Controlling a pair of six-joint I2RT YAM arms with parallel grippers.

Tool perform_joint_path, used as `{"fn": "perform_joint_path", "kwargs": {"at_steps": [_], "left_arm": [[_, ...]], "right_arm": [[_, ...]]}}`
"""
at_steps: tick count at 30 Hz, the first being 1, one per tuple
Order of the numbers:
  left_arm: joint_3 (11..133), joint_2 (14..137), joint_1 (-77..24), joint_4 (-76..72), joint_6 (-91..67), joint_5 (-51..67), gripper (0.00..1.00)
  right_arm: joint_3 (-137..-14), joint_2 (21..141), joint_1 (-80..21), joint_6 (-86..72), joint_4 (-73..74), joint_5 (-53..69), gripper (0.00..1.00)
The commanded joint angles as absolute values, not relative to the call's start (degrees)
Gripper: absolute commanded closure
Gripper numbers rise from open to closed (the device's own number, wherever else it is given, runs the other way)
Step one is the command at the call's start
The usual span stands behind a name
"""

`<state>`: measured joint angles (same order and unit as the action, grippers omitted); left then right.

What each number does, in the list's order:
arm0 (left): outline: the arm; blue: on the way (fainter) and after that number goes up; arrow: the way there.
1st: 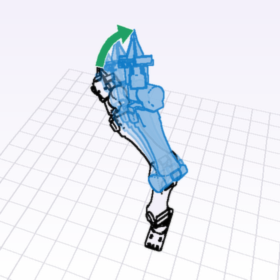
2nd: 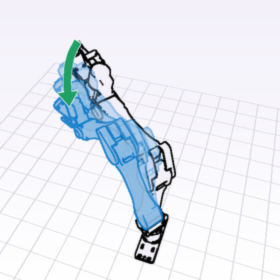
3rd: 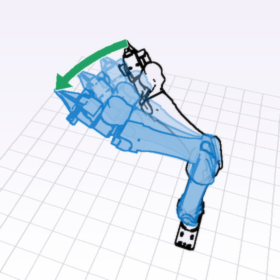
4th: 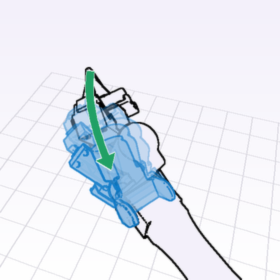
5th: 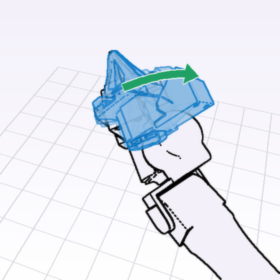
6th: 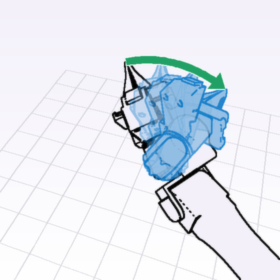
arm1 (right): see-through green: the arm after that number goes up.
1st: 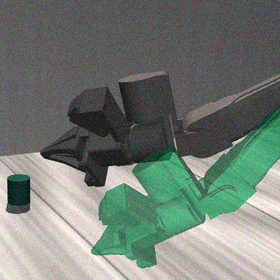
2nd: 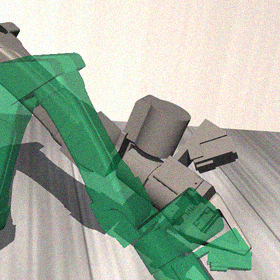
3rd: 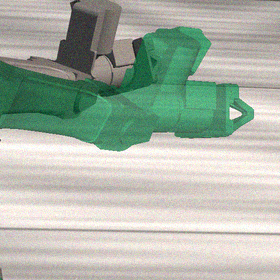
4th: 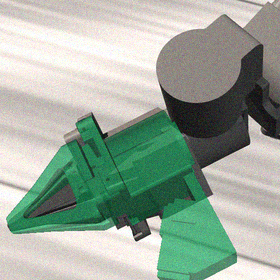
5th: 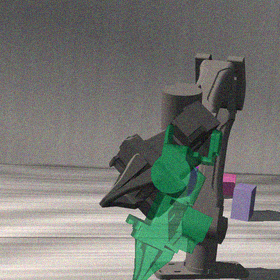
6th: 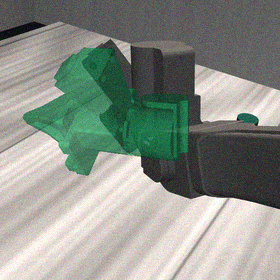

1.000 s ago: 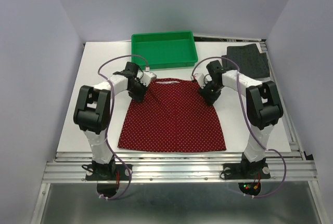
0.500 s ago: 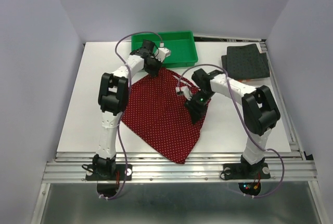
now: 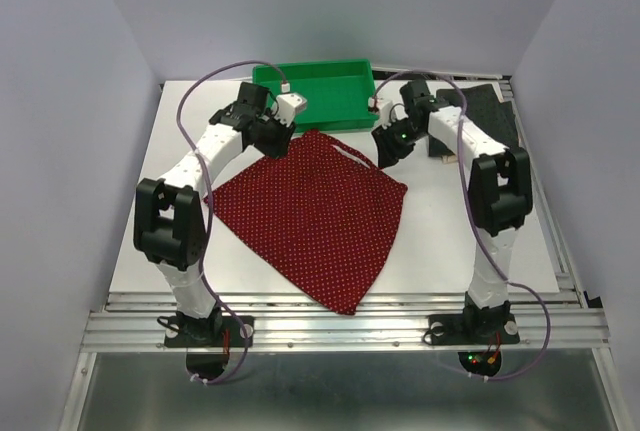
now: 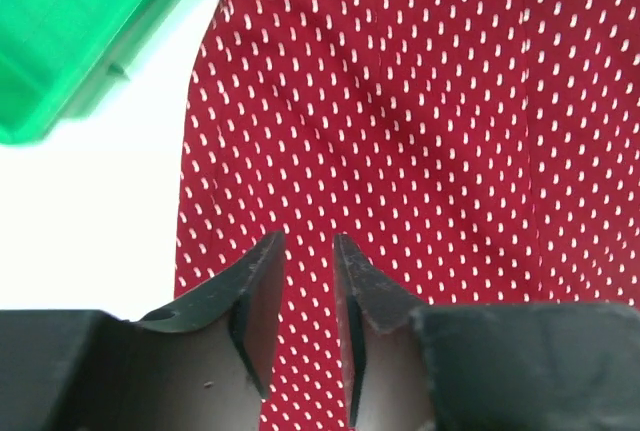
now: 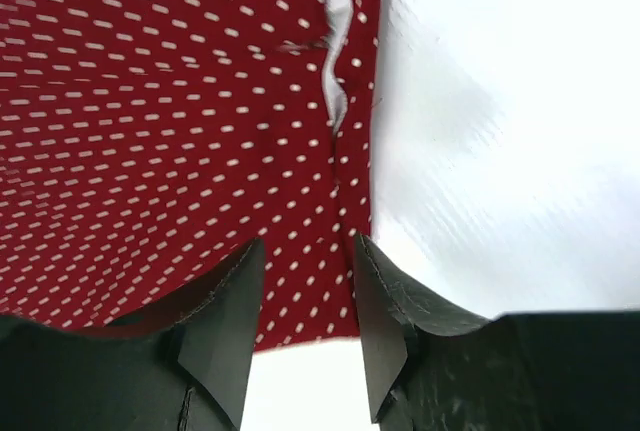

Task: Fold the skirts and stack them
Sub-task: Flatten the skirt out

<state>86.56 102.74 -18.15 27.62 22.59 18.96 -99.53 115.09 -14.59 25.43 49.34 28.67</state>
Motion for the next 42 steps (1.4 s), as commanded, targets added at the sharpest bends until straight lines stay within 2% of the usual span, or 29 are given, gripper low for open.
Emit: {"fn": "perform_joint_path", "kwargs": {"at_steps": [1, 9, 14, 20, 24, 27, 28, 32, 33, 37, 39, 42], "left_arm": [[79.4, 101.2, -16.7, 27.2, 21.7, 18.4, 0.61], [71.8, 101.9, -13.6, 25.6, 21.4, 17.6, 0.6], [72.5, 106.5, -13.6, 25.0, 22.1, 16.7, 0.62], [81.7, 117.8, -13.9, 25.5, 22.7, 16.8, 0.7], [89.2, 122.4, -15.6, 26.4, 22.6, 15.9, 0.71], [96.1, 125.7, -17.5, 27.2, 22.1, 16.2, 0.71], [97.8, 126.5, -17.9, 28.3, 22.0, 16.6, 0.71], [102.3, 126.2, -20.0, 29.4, 21.5, 17.9, 0.64], [101.9, 124.3, -20.3, 29.1, 21.1, 18.1, 0.58], [97.6, 117.4, -20.3, 27.6, 20.4, 18.7, 0.48], [93.7, 112.8, -20.3, 26.1, 20.1, 18.8, 0.44], [89.0, 107.2, -20.3, 24.2, 19.3, 19.3, 0.43]], "right_arm": [[-99.2, 119.9, -15.8, 24.0, 45.1, 22.9, 0.54], [-88.1, 120.5, -15.8, 26.6, 44.1, 18.0, 0.57], [-79.4, 115.0, -15.8, 27.6, 46.2, 20.4, 0.59], [-72.9, 109.4, -15.8, 29.2, 52.6, 30.0, 0.63], [-71.2, 107.3, -18.4, 30.9, 57.4, 38.2, 0.64], [-69.3, 106.0, -21.9, 30.8, 58.7, 43.1, 0.61], [-69.3, 105.1, -21.9, 29.5, 58.9, 45.1, 0.56], [-73.6, 102.8, -21.9, 20.0, 53.8, 43.9, 0.51], [-75.7, 102.1, -20.2, 17.9, 52.1, 43.4, 0.51], [-78.3, 99.1, -19.1, 4.8, 39.2, 37.0, 0.49], [-79.2, 100.2, -19.1, 3.0, 36.9, 34.7, 0.49], [-81.6, 104.9, -18.6, 1.4, 36.0, 33.2, 0.54]]}}
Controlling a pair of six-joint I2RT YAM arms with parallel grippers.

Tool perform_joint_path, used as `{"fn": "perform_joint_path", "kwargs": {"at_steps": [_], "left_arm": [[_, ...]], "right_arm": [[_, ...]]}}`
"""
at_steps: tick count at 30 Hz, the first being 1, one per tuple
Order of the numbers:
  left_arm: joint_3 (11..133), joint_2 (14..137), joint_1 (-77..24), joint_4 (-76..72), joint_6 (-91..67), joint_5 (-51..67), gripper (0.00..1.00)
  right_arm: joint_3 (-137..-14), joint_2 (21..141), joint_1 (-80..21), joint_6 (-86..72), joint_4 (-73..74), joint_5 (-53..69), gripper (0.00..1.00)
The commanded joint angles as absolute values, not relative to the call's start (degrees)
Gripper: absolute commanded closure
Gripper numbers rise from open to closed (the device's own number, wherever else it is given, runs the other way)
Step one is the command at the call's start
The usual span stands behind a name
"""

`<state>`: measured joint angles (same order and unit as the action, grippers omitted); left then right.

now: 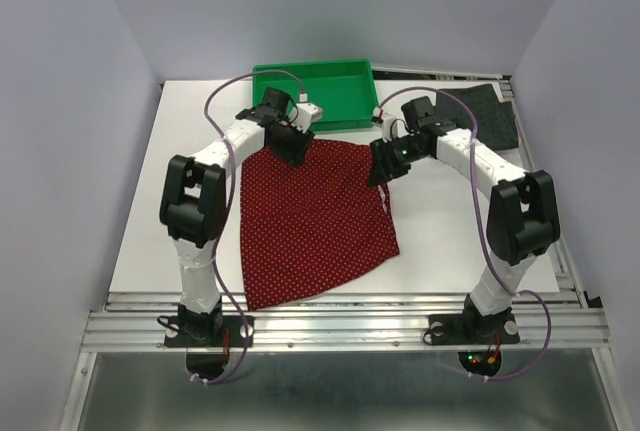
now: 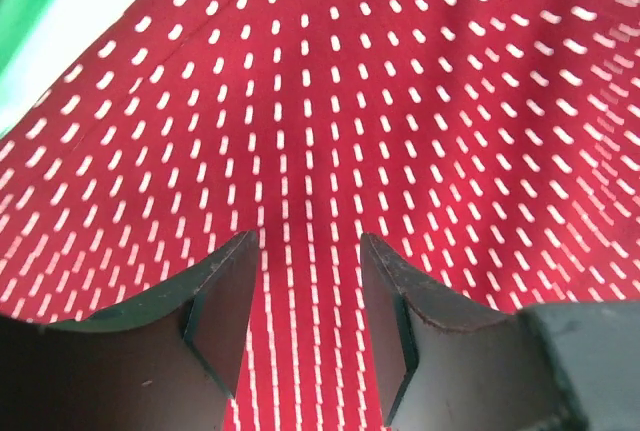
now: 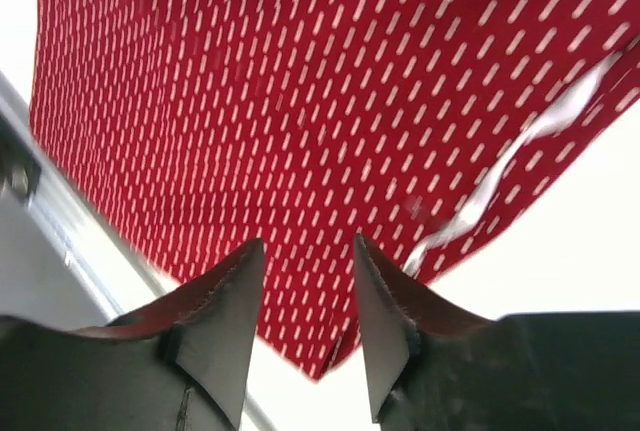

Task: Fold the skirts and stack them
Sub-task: Flatten the skirt out

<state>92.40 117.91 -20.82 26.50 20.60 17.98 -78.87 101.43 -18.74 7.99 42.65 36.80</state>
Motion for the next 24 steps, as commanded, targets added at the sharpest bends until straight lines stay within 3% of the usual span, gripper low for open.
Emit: {"fn": "perform_joint_path", "kwargs": {"at_steps": [1, 13, 19, 24], "left_arm": [[87.9, 106.1, -20.3, 23.7, 19.0, 19.4, 0.43], [75.9, 97.8, -20.2, 21.7, 18.8, 20.1, 0.43], [72.0, 97.2, -20.1, 20.1, 18.7, 19.3, 0.43], [71.5, 97.2, -19.9, 19.9, 18.7, 19.2, 0.43]], "right_arm": [[-81.9, 106.1, -18.5, 1.2, 36.0, 33.3, 0.55], [-77.6, 114.8, -11.4, 2.6, 31.8, 31.3, 0.59], [-78.2, 114.7, -10.9, 0.9, 31.3, 35.9, 0.51], [-78.8, 115.7, -10.9, 0.4, 31.5, 38.1, 0.53]]}}
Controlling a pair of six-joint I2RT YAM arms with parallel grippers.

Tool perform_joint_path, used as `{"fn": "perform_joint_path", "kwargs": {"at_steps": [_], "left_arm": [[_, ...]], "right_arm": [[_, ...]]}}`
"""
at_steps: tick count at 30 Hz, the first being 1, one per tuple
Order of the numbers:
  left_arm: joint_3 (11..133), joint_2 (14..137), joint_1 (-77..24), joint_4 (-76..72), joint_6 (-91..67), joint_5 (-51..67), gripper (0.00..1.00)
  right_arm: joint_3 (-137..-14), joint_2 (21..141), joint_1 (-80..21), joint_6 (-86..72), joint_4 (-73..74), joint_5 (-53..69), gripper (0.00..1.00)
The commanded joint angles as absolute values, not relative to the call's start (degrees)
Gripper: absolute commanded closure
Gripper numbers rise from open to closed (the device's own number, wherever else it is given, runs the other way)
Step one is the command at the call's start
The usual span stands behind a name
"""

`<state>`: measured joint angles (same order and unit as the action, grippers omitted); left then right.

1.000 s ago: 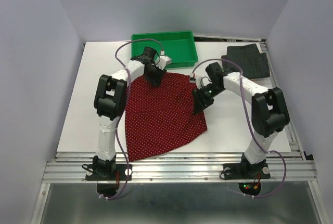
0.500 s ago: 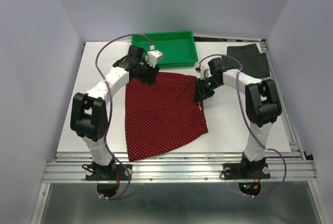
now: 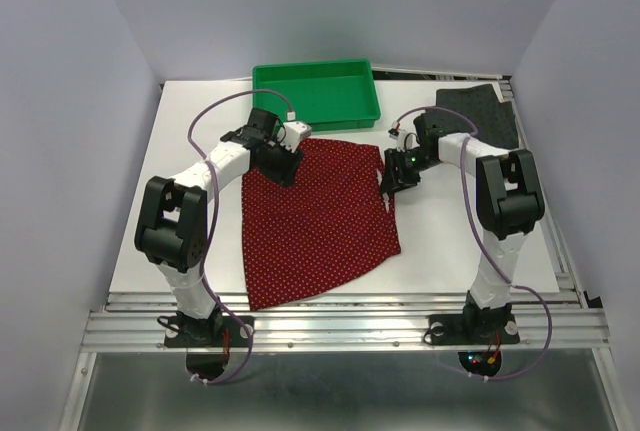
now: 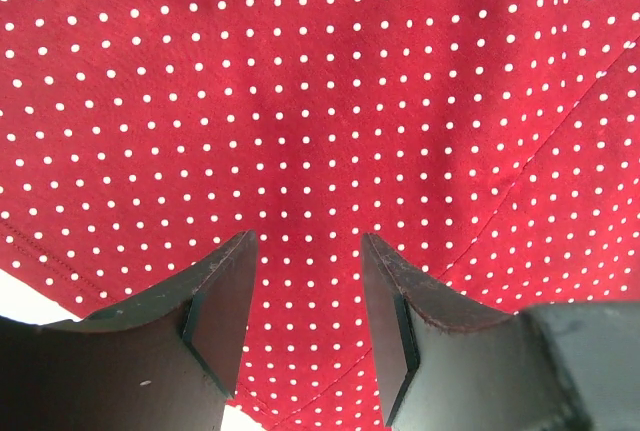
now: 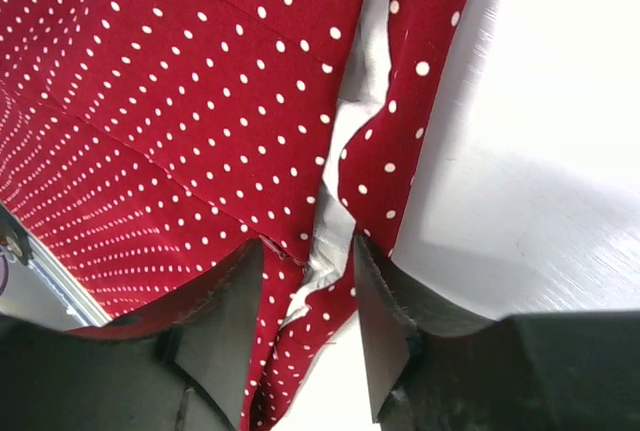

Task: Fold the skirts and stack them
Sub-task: Flatten the skirt out

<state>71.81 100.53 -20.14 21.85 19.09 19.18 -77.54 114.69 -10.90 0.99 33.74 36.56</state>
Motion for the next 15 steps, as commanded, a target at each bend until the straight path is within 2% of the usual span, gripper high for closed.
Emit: {"fn": "perform_joint_path", "kwargs": {"at_steps": [1, 15], "left_arm": [[71.5, 97.1, -19.8, 19.8, 18.7, 19.2, 0.43], [72.1, 98.3, -19.4, 19.8, 18.3, 20.0, 0.43]], "right_arm": [[-78.8, 115.9, -10.9, 0.3, 31.4, 38.7, 0.55], [-79.3, 117.5, -10.9, 0.2, 31.6, 41.0, 0.62]]}}
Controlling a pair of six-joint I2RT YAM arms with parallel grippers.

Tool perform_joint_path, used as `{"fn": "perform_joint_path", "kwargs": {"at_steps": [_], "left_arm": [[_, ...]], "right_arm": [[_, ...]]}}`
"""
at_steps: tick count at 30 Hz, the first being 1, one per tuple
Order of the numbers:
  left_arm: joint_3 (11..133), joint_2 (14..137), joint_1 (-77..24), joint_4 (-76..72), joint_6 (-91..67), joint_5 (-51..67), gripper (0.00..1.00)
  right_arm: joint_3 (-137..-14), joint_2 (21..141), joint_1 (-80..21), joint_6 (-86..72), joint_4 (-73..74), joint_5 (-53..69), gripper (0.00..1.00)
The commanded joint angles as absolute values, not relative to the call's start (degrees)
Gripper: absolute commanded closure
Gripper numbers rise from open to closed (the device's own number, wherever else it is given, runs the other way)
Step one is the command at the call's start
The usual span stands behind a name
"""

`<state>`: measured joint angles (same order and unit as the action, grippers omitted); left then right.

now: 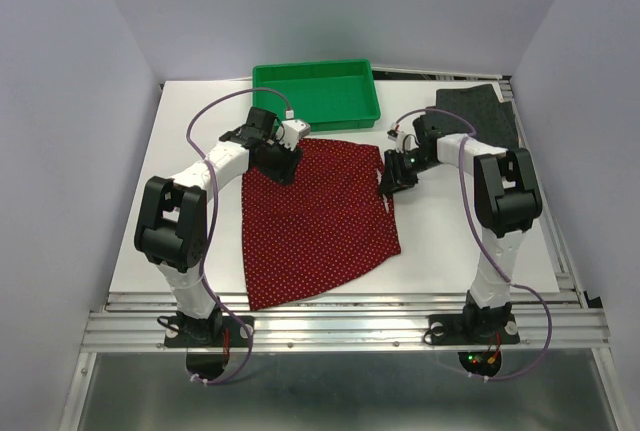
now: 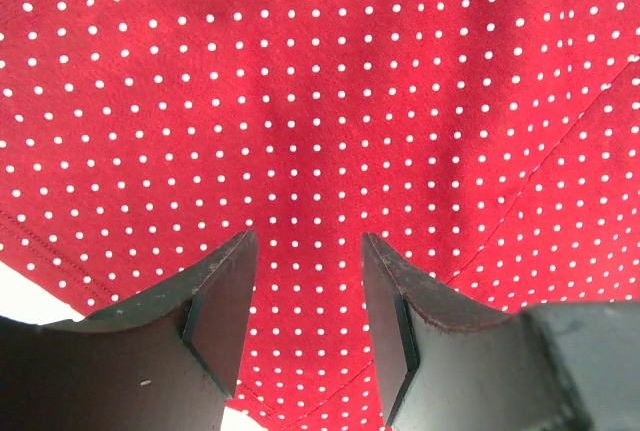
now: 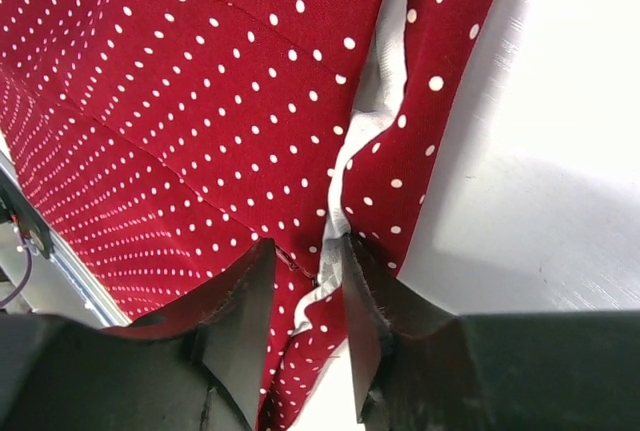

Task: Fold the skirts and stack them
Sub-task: Flatten the skirt out

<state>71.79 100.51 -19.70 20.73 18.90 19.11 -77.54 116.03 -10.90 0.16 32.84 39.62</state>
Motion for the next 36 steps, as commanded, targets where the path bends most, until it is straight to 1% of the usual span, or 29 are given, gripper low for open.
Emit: {"fn": "perform_joint_path", "kwargs": {"at_steps": [1, 5, 14, 17, 22, 36], "left_arm": [[72.1, 98.2, -19.4, 19.7, 18.3, 20.0, 0.43], [71.9, 98.0, -19.3, 19.8, 18.3, 20.2, 0.43], [71.7, 98.0, -19.1, 19.6, 18.0, 20.7, 0.43], [71.8, 98.1, -19.2, 19.5, 17.8, 21.0, 0.43], [72.2, 98.5, -19.2, 19.6, 17.6, 21.3, 0.43], [71.8, 98.3, -19.1, 19.4, 17.6, 21.1, 0.43]], "right_arm": [[-79.3, 117.5, -10.9, 0.2, 31.6, 41.2, 0.62], [-78.7, 116.3, -10.9, -1.5, 30.8, 40.3, 0.64], [-73.9, 107.5, -10.9, -5.9, 23.7, 31.7, 0.64], [-72.3, 105.5, -10.9, -7.0, 21.4, 31.5, 0.64], [-73.7, 108.3, -12.1, -7.2, 23.0, 34.0, 0.64], [-74.4, 113.4, -12.7, -7.0, 22.7, 34.5, 0.65]]}}
